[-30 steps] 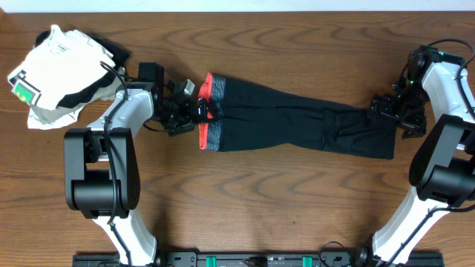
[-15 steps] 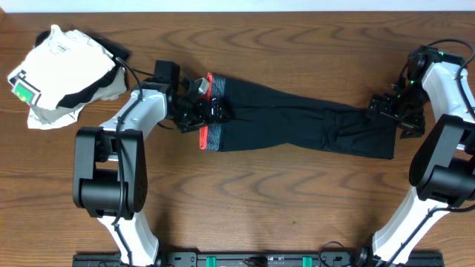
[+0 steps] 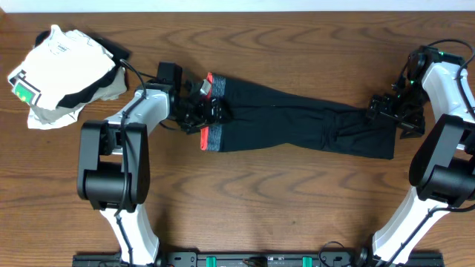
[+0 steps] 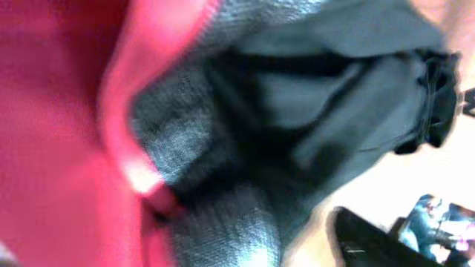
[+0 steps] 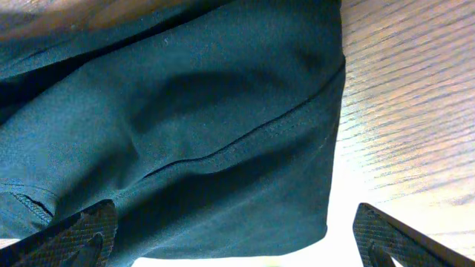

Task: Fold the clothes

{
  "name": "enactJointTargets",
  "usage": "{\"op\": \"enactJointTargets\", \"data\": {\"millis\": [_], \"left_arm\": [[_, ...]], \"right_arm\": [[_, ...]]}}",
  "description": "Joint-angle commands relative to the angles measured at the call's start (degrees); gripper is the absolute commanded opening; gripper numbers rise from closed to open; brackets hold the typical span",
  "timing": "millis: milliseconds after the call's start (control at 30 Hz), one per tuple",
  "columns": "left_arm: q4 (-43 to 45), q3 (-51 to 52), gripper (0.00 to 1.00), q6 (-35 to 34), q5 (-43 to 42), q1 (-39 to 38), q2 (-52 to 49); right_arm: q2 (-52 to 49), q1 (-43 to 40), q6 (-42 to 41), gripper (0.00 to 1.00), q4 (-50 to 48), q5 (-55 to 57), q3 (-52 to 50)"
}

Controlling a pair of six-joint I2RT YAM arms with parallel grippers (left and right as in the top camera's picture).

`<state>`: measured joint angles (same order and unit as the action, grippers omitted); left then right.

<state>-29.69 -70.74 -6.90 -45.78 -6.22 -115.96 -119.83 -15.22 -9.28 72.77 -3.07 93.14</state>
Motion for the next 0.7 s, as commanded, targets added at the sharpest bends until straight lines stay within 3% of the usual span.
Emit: {"op": "enactJointTargets", "data": {"millis": [0,67,167,267,667], "left_arm": [[0.07,0.39,0.55,0.15,1.42,-0.35,-2.25],[0.07,0.39,0.37,0.15,1.42,-0.35,-2.25],[0.07,0.39,0.27,0.15,1.44,-0.35,-2.25],[0.09,0.37,0.06,0.17,1.44,-0.17,-2.23],[-4.15,-0.11,0.06,0.17,3.17,9.84,-0.7]], "right_arm": [[1.33,-0.46,-1.01,0.99,0.0,-0.42,-0.28],[1.33,-0.46,-1.01,0.99,0.02,-0.44,-0.28],[1.33,-0.46,-1.01,0.99,0.07,-0.44,-0.28],[1.33,-0.46,-1.03,0.99,0.28,-0.46,-0.28],[1.33,-0.46,-2.49,0.99,1.46,-1.46,-0.28]]}}
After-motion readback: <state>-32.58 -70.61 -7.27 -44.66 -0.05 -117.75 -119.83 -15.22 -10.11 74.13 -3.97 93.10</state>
